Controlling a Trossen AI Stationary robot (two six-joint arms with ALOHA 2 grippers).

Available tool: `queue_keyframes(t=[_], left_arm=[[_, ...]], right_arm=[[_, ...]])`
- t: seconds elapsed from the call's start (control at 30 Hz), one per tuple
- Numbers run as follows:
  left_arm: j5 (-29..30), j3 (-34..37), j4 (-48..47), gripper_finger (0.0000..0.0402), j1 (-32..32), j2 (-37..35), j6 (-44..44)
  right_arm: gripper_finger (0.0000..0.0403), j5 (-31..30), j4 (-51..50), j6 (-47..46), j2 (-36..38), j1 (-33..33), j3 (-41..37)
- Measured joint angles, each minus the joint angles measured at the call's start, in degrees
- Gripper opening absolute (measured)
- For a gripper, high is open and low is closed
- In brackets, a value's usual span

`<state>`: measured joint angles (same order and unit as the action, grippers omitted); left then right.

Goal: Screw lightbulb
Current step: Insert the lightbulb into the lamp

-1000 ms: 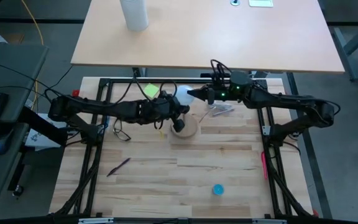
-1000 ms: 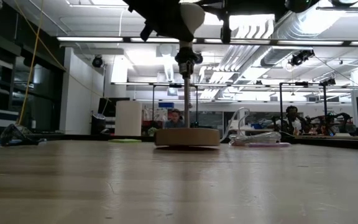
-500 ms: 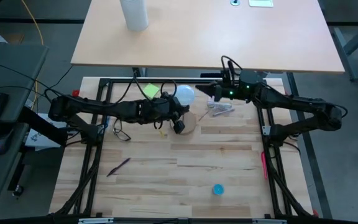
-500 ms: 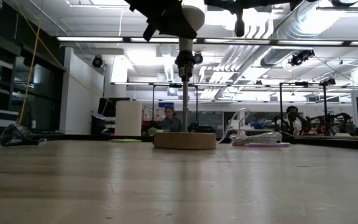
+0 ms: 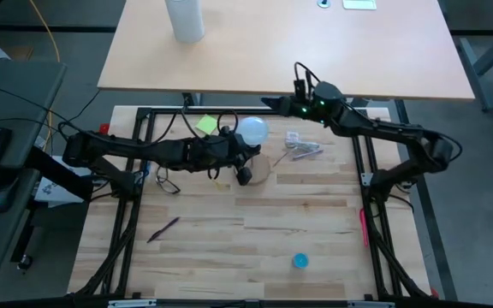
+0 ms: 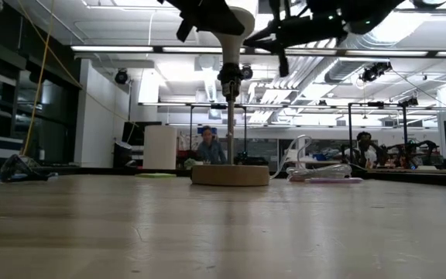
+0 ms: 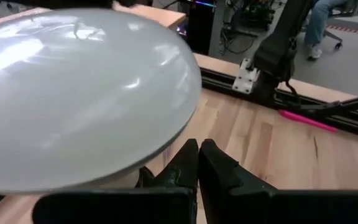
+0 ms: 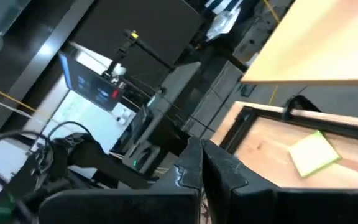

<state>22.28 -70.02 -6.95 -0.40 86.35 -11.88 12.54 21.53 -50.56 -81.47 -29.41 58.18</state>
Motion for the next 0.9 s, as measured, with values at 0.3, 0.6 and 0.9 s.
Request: queue_keyframes(t=[0.3, 0.6, 0.9], left_arm=[[0.0, 0.0, -3.4, 0.0, 0.0, 0.0, -1.5], [-0.1, 0.0, -2.7, 0.0, 0.3, 0.0, -1.5], [0.0, 0.0, -3.1, 0.0, 0.5, 0.0, -0.5]], right_arm=[[0.0, 10.7, -10.7, 7.2, -9.4, -0.4, 15.8], [0.0, 13.0, -30.2, 18.5, -9.9, -0.4, 23.9], [0.0, 14.3, -32.1, 19.1, -9.9, 2.6, 23.5]])
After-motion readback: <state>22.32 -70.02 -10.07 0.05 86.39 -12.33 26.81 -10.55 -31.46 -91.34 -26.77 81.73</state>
